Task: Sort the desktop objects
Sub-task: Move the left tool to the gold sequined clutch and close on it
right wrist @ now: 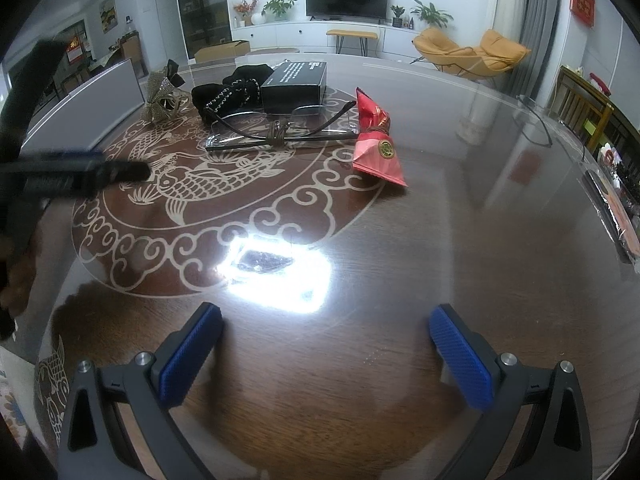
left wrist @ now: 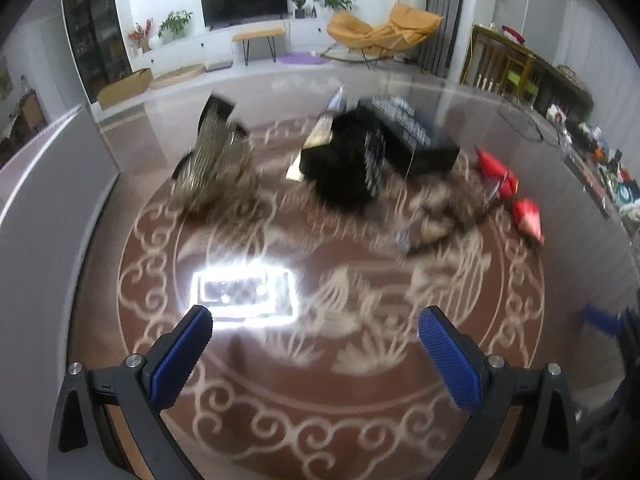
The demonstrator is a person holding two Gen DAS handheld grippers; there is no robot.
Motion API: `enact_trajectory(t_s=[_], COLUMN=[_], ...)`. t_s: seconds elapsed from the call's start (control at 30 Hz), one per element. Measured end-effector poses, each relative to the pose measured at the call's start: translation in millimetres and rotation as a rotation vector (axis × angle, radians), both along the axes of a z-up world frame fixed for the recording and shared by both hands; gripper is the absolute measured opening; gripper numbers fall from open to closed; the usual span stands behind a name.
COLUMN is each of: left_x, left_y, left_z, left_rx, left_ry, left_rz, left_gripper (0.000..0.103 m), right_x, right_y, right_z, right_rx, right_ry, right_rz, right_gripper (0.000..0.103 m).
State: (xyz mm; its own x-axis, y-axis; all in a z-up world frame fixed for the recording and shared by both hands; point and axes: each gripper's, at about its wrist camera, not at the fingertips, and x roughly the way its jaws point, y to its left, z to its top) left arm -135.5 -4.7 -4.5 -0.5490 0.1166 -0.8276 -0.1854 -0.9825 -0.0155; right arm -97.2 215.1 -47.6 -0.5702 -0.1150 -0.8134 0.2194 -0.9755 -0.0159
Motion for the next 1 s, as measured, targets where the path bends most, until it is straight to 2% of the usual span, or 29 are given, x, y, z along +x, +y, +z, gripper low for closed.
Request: enact_trajectory(t_s=[0.07, 0.2, 0.4, 0.47, 0.53, 0.63, 0.83, 0.9, 1.0], left_x=[-1, -7, -42, -56, -71, -94, -128, -140, -156], left_y=[6, 1, -56, -68, -76, -75, -49, -47, -44], left_z=[4, 7, -4, -11, -12, -9, -1, -1, -1], left_rx=[-0.010, -0.117, -0.099, -0.110, -0.080, -0.104, -0.261, -0.262, -0.212], left_ry=[0.008, 0.025, -0.063, -0.087, -0.092, -0.060, 0.047, 0.063, 0.070], left_rz=[-0.004, 0.020, 0.123, 0.145, 0.154, 0.139, 0.082, 0.069, 0.041], left_gripper=[0.103, 0.103, 0.103, 0.097, 0.097, 0.097, 0.098, 0.099, 0.100], right_x=[0, 0, 0, 0, 0, 0, 1, 1, 1], right_y=[0, 0, 0, 0, 0, 0, 0, 0, 0], right_z=[0, 0, 0, 0, 0, 0, 0, 0, 0], right_rx=[0.000, 0.000, 0.000, 0.000, 0.000, 0.000, 0.000, 0.000, 0.000], right_ry=[0.000, 0.000, 0.000, 0.000, 0.000, 0.000, 0.000, 0.000, 0.000], right_rz=[0.000, 0.000, 0.000, 0.000, 0.000, 0.000, 0.000, 0.000, 0.000], right_gripper=[0.103, 0.103, 0.103, 0.103, 0.103, 0.103, 0.103, 0.103, 0.103])
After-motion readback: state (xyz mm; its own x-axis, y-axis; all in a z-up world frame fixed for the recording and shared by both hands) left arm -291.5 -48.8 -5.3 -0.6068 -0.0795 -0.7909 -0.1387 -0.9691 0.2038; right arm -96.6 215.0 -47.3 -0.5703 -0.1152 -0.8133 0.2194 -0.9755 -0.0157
